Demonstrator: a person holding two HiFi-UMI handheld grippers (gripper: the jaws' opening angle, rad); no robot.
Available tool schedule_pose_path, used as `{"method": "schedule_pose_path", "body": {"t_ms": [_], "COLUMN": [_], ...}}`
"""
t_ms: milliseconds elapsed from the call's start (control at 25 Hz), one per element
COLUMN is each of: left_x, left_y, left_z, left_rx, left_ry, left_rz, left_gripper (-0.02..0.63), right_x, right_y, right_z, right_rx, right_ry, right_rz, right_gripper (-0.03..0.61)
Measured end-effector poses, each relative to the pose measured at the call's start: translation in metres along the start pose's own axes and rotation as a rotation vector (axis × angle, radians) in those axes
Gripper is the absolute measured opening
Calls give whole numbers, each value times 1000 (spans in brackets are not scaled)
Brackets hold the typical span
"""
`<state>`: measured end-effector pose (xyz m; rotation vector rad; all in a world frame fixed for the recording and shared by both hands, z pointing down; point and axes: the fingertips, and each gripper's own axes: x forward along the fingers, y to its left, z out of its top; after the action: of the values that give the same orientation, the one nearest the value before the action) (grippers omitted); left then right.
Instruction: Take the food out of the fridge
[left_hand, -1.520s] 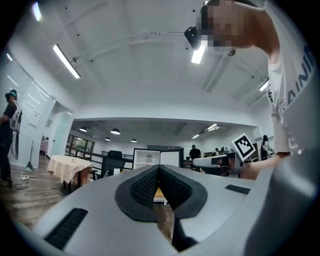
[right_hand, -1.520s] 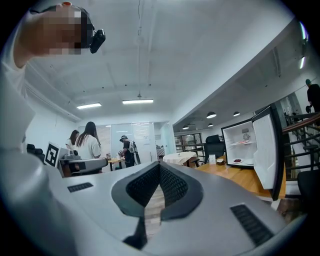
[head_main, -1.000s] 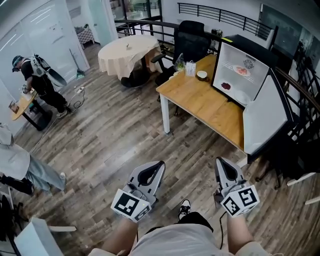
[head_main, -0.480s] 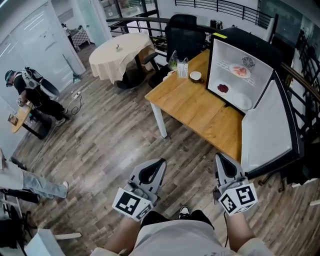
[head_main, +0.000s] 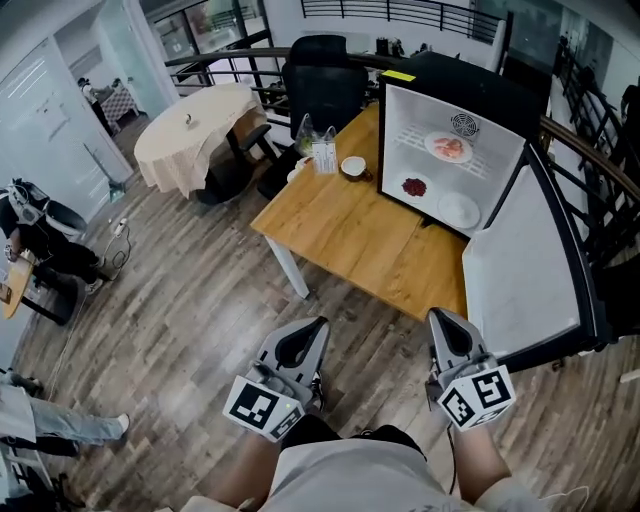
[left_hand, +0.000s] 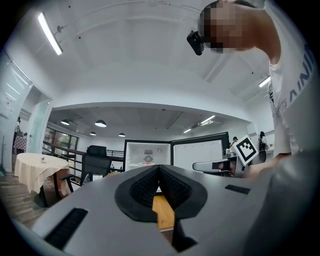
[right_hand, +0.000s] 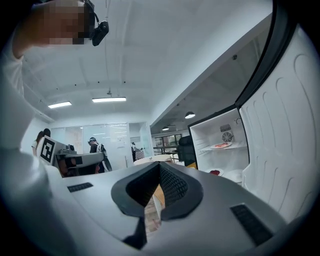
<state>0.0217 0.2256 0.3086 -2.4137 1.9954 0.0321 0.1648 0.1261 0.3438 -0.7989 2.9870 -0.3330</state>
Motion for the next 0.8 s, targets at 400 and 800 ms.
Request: {"method": "schedule_pose_path", "body": {"t_ms": [400,800], "left_x": [79,139], "left_y": [102,193], "left_z": [12,16], "left_rx": [-2,-4], "left_ry": [-18,-20], "left_rz": [-196,-336], "left_gripper": [9,9], "right_x": [95,180], "right_y": [-16,-24], "right_z": [30,37], "right_rx": [-35,-40], "right_ry": [0,-1], "right_rz": [-184,-318], "right_gripper": [18,18]}}
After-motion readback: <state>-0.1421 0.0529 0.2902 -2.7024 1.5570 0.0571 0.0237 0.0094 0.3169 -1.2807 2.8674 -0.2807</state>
